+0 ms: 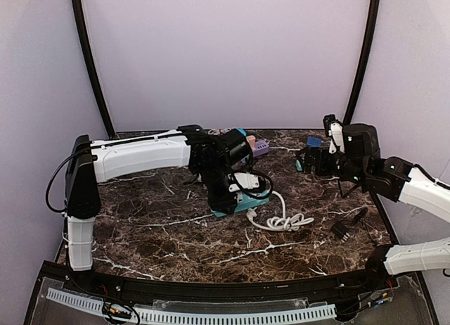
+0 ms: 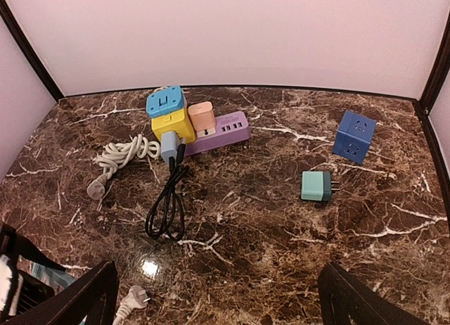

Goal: Insert the plug
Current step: Place the socket at the center of the board.

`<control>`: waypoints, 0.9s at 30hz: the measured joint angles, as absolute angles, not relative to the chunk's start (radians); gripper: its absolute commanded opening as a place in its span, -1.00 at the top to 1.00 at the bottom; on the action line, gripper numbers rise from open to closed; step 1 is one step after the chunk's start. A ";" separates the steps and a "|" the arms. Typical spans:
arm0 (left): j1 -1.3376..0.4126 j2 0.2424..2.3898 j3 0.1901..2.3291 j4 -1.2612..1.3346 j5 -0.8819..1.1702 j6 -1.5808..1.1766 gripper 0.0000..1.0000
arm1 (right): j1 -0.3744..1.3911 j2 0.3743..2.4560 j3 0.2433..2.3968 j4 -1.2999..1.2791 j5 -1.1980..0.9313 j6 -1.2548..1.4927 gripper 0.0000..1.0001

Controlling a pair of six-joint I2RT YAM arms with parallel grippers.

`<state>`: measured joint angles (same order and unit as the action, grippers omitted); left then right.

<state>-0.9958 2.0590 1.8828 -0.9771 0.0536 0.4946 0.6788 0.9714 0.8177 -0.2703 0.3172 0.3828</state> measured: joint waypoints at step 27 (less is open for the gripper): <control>-0.837 1.975 1.520 -0.870 -0.076 0.527 0.99 | 0.678 1.134 0.819 -0.259 0.219 0.368 -0.83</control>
<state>-0.8368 1.9751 1.5196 -0.8696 -0.0761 0.5270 0.6777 1.1339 0.8188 -0.2588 0.2192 0.3679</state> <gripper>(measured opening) 0.500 0.986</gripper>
